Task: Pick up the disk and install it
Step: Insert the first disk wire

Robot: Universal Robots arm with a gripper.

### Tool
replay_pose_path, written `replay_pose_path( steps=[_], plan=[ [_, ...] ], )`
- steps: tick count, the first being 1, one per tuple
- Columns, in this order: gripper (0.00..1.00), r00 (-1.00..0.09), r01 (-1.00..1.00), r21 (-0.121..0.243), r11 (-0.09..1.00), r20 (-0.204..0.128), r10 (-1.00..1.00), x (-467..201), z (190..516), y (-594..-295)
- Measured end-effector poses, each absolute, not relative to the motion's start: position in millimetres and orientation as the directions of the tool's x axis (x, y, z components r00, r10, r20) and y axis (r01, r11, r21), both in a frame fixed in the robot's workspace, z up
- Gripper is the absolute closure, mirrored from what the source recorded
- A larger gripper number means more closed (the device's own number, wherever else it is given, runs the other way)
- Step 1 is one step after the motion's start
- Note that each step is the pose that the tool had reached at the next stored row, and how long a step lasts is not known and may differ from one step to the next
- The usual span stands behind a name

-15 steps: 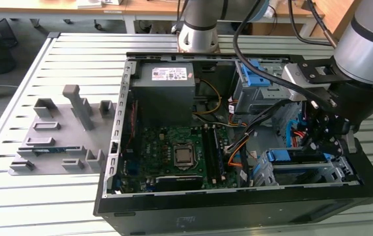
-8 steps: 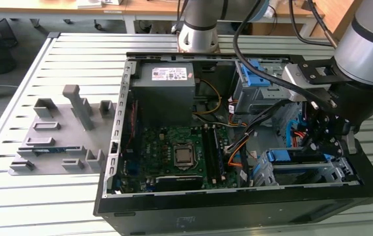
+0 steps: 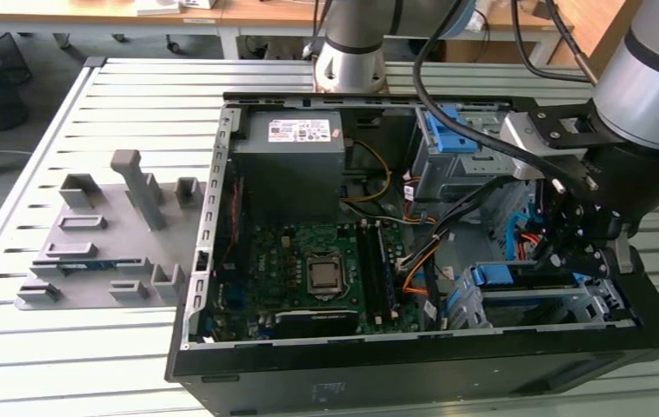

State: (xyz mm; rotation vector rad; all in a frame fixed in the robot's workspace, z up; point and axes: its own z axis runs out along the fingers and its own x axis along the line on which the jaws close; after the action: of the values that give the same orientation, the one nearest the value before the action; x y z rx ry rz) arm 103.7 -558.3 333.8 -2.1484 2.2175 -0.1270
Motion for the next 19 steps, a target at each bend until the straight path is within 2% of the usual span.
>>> replay_pose_path(
  steps=[19],
  plan=[
    [0.84,-0.041,-0.996,-0.086,0.039,0.020,-0.999,105.0,332.6,-558.2]
  ],
)
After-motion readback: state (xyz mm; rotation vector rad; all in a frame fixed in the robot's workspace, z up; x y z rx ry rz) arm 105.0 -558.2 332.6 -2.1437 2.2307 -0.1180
